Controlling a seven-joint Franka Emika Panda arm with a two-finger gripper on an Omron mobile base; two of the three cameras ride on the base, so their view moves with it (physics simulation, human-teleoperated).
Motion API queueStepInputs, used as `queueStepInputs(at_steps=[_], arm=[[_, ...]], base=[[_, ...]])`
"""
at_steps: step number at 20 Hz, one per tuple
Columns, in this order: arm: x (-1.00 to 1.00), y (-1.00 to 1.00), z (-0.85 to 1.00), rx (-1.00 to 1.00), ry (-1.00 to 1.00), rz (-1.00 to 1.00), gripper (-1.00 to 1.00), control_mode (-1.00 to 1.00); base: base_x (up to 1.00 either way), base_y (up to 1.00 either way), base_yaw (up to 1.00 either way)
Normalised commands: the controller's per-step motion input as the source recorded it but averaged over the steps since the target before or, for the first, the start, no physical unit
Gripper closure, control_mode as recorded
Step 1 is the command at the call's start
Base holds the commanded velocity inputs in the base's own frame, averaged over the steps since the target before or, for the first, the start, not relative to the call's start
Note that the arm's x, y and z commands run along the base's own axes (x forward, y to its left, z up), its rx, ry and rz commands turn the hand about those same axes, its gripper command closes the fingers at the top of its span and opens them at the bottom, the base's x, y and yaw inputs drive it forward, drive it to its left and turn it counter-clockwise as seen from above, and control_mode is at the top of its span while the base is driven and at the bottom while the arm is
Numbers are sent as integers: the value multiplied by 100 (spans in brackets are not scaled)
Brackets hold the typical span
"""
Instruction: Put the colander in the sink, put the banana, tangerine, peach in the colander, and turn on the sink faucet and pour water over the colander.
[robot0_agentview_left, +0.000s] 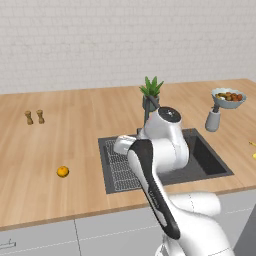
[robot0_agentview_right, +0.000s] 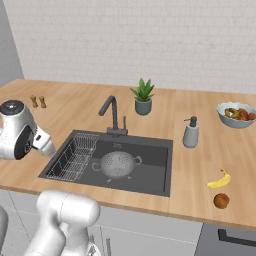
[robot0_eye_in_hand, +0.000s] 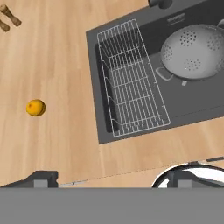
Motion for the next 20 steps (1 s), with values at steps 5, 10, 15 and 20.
queueStepInputs(at_steps=[5,10,15,20], arm=[[31,100,0,-16,34,0,-100,-100],[42,94,-2,-14,27,1,-100,-100],[50,64,-36,-12,9,0,-100,-100],[54,61,-59,-13,2,0,-100,-100]], base=[[0,0,0],[0,0,0],[0,0,0],[0,0,0]])
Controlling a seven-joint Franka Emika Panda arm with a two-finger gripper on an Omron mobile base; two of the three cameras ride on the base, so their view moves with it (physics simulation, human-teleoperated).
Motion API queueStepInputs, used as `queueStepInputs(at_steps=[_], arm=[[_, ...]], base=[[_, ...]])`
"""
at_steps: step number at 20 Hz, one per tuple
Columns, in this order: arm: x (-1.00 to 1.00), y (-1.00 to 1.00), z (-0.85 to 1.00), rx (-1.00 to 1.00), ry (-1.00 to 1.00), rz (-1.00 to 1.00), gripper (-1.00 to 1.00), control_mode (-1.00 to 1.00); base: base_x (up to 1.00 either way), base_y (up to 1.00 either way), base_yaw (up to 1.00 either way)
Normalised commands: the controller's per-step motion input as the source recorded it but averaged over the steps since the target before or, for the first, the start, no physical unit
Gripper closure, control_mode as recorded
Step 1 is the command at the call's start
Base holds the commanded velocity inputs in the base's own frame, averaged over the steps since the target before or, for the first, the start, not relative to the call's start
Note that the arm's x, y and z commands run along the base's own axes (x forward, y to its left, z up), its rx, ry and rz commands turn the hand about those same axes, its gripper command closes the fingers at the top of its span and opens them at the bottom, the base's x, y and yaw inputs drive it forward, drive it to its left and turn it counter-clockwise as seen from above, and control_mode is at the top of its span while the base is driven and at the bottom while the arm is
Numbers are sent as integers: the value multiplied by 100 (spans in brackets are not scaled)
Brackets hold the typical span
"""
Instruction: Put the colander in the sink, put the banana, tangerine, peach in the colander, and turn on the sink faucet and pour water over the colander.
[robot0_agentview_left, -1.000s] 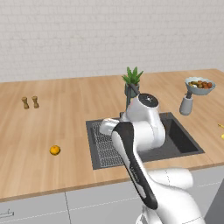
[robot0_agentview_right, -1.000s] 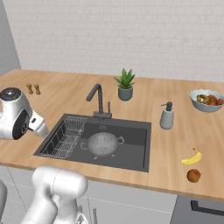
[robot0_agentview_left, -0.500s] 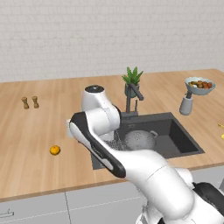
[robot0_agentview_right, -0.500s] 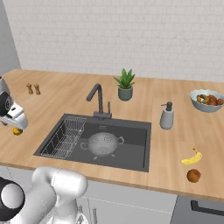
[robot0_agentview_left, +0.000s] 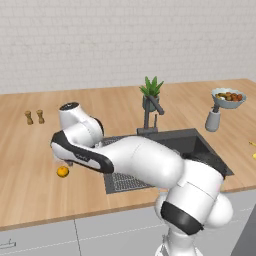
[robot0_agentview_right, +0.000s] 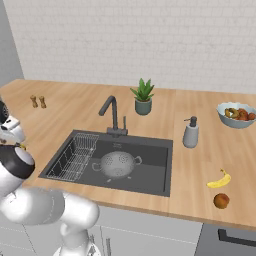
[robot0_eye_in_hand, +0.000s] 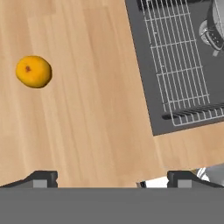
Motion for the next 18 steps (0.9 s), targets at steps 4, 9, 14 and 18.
queueStepInputs(at_steps=[4,9,14,18], arm=[[54,57,-47,-8,1,0,-100,-100],[58,46,-36,-2,9,0,-100,-100],[58,34,-34,-5,13,1,-100,-100],[42,46,-14,-4,2,0,-100,-100]], base=[[0,0,0],[0,0,0],[0,0,0],[0,0,0]])
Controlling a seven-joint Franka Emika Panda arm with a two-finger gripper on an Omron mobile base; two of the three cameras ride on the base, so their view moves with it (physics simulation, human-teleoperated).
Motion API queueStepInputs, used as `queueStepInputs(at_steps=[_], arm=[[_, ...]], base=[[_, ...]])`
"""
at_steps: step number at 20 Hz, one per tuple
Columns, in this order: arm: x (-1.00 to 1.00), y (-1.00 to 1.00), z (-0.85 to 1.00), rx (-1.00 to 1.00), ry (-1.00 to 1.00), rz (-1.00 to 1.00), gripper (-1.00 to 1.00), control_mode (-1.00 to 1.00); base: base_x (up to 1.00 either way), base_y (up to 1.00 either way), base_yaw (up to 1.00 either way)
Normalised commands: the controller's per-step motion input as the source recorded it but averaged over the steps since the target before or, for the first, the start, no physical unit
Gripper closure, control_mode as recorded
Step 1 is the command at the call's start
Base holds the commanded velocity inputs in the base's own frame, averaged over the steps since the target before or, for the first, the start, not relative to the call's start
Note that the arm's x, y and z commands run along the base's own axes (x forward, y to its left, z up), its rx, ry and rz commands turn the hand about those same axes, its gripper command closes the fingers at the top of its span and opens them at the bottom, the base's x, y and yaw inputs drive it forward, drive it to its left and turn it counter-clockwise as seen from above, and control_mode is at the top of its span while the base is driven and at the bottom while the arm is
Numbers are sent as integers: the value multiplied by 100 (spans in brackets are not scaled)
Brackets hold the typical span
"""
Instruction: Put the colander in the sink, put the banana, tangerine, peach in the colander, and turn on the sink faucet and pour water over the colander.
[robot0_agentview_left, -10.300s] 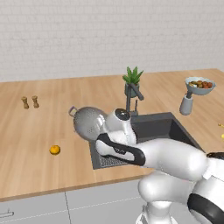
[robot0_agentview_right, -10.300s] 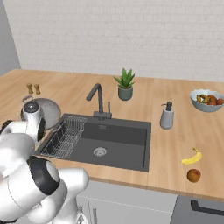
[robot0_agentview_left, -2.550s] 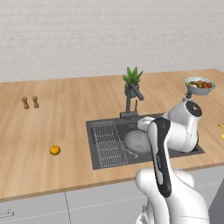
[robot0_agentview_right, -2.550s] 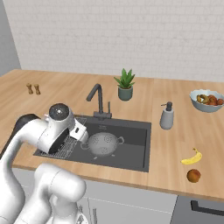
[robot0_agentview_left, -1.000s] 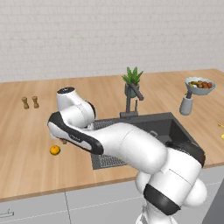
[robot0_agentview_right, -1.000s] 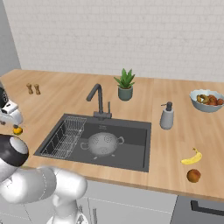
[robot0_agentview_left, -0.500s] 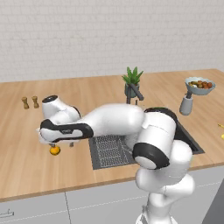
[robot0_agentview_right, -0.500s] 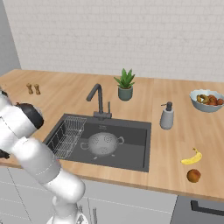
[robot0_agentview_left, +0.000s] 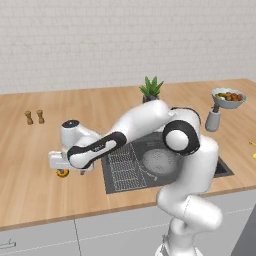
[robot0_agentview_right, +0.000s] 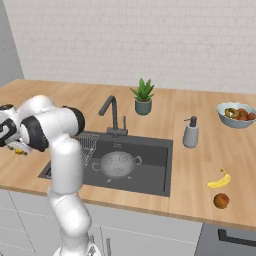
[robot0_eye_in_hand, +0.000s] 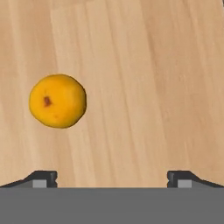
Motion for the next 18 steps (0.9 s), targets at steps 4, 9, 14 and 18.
queueStepInputs(at_steps=[4,9,14,18], arm=[[36,53,-1,-1,0,0,-100,-100],[35,50,0,0,0,0,-100,-100],[49,52,6,0,0,0,-100,-100],[56,10,11,0,0,0,-100,-100]], base=[[0,0,0],[0,0,0],[0,0,0],[0,0,0]])
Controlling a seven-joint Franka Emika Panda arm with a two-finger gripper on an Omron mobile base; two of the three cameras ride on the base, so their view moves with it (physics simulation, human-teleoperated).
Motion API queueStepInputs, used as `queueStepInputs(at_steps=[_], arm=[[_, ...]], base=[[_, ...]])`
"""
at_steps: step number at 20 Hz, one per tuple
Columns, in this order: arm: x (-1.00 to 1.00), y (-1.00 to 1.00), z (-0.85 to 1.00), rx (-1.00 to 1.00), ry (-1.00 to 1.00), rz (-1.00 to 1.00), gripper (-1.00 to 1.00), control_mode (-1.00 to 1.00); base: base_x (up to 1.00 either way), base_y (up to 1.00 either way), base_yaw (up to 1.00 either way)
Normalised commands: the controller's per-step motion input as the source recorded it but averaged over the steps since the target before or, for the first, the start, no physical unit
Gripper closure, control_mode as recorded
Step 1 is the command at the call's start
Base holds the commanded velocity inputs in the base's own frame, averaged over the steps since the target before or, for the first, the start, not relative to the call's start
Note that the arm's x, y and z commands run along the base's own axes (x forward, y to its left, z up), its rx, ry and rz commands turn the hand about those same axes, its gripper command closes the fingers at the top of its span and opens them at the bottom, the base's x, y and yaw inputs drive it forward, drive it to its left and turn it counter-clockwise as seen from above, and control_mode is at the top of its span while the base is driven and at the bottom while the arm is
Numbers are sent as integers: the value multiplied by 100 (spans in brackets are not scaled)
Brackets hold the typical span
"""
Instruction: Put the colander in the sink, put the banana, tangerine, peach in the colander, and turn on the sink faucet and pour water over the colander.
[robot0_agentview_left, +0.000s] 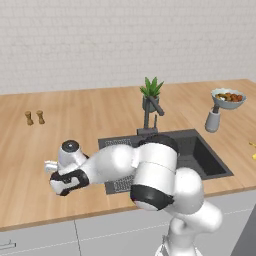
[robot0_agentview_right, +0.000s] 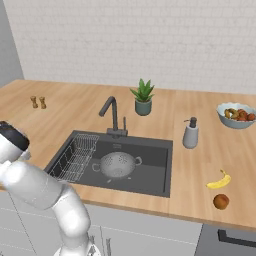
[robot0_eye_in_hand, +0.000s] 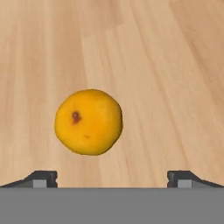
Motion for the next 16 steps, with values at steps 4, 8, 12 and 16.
queueStepInputs(at_steps=[4,8,12,16], arm=[[54,16,18,0,0,0,-100,-100],[24,6,-1,0,0,0,-100,-100],[3,29,-29,-8,0,0,-100,-100],[0,49,-61,-15,9,0,-100,-100]], base=[[0,0,0],[0,0,0],[0,0,0],[0,0,0]])
